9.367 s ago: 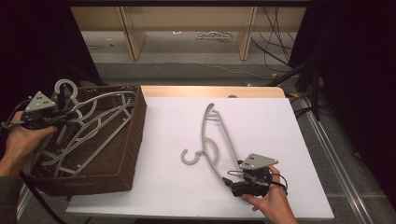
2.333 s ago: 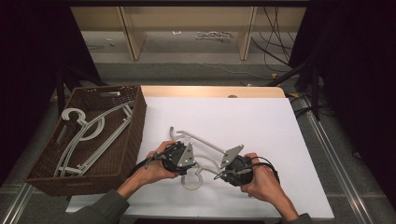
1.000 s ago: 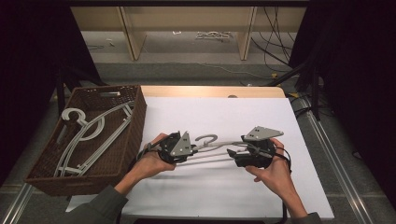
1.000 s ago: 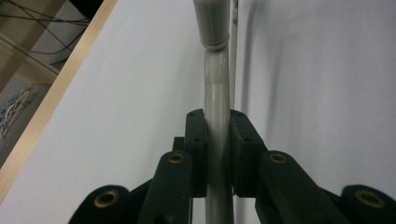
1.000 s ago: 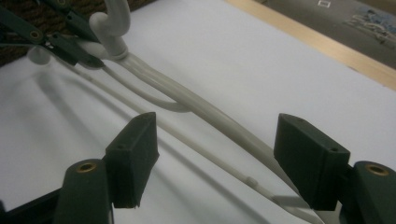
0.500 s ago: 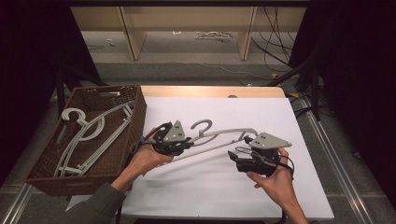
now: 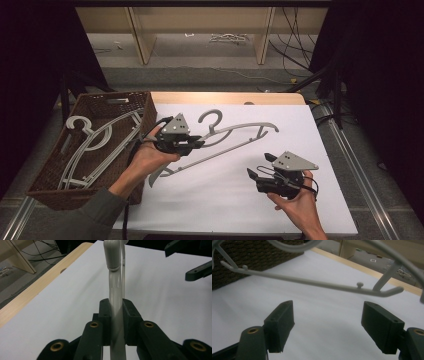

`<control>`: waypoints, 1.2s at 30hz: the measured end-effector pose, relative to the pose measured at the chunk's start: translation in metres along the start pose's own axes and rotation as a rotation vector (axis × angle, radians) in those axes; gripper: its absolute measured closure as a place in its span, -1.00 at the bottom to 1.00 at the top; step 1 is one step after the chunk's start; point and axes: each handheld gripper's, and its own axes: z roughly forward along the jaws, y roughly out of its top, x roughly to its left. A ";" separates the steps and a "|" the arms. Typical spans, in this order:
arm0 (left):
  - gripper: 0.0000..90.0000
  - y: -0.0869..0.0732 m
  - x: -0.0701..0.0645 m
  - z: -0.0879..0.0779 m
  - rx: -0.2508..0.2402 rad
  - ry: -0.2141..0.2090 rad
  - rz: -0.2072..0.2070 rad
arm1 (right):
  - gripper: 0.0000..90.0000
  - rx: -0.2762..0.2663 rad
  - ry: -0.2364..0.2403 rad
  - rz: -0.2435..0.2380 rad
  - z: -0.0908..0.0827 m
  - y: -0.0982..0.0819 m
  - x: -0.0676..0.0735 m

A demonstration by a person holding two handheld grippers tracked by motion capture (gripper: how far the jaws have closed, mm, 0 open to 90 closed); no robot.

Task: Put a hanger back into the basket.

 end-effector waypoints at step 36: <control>0.76 0.008 0.054 -0.119 -0.117 0.170 -0.080 | -0.47 0.038 0.001 0.029 -0.005 -0.022 0.001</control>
